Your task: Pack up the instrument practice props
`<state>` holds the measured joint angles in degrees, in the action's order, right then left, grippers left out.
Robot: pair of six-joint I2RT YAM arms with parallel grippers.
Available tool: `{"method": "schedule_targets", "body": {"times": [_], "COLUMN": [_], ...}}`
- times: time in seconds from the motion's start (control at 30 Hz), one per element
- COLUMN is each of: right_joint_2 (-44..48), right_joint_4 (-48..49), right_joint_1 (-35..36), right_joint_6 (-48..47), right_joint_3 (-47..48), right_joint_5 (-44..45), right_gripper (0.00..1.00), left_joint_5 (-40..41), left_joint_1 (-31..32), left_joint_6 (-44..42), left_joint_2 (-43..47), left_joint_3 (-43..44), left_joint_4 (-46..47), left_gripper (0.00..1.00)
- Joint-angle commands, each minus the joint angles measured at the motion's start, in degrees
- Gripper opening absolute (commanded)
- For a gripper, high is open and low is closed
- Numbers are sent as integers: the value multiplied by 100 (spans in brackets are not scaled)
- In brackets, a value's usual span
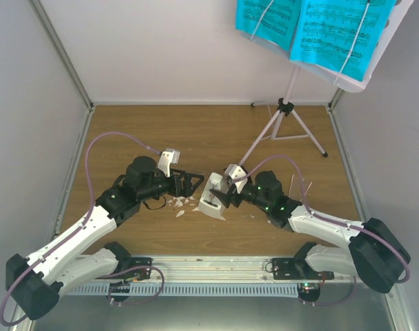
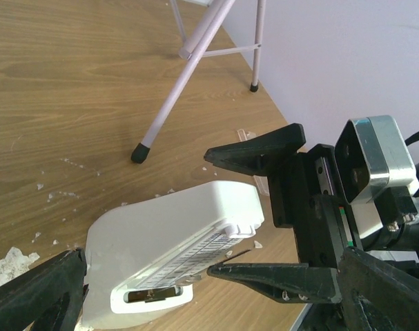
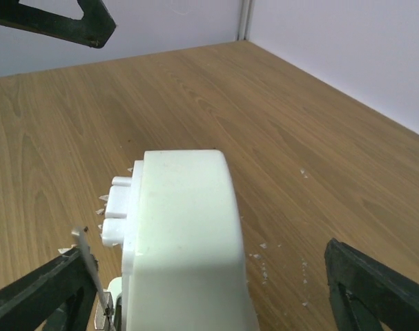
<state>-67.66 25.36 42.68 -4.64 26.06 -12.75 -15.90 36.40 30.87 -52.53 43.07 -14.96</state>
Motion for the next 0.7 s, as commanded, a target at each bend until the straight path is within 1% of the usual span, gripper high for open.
{"method": "schedule_targets", "body": {"times": [0.0, 0.07, 0.2, 0.67], "right_joint_2": [192, 231, 266, 131], "right_joint_4": [155, 166, 190, 205], "right_joint_1": [-172, -259, -404, -662], "right_joint_6": [22, 26, 34, 50], "right_joint_3": [-80, -105, -115, -102], "right_joint_5": [-190, -338, -626, -1124], "right_gripper": [87, 85, 83, 82], "left_joint_5": [-146, -162, -221, -448], "left_joint_1": [51, 51, 43, 43], "left_joint_6": [-64, -64, -64, -187], "left_joint_2": [-72, -104, -154, -385], "left_joint_3": [249, 278, 303, 380], "left_joint_4": [126, 134, 144, 191], "left_gripper": [99, 99, 99, 99]}}
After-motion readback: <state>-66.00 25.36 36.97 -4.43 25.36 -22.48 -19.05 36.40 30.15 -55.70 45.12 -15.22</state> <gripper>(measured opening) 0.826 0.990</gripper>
